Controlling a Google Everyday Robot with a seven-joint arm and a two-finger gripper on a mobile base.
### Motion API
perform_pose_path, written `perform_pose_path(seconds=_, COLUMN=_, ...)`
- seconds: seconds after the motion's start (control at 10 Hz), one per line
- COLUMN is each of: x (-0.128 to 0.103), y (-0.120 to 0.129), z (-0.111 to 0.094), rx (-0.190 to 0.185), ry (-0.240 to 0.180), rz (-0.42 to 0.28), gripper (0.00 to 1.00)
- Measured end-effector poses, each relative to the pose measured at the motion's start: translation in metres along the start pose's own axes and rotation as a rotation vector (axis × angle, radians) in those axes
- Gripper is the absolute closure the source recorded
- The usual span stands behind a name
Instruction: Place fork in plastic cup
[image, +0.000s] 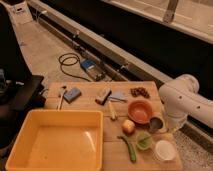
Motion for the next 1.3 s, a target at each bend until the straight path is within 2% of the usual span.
perform_pose_path(seconds=0.4, x=-0.022, y=-0.021, z=0.021, rx=-0.019, ry=-0.058, rz=-0.071, gripper=1.0)
perform_pose_path(seconds=0.8, x=-0.033, y=-0.028, z=0.029, rx=-0.029, ry=-0.089, rz=-0.099, gripper=0.98)
perform_pose_path(seconds=1.0, x=-0.034, y=-0.028, z=0.029, rx=-0.023, ry=-0.096, rz=-0.098, gripper=0.78)
perform_pose_path(seconds=1.3, x=-0.035, y=-0.026, z=0.014, rx=0.018, ry=-0.081, rz=-0.09, gripper=0.48)
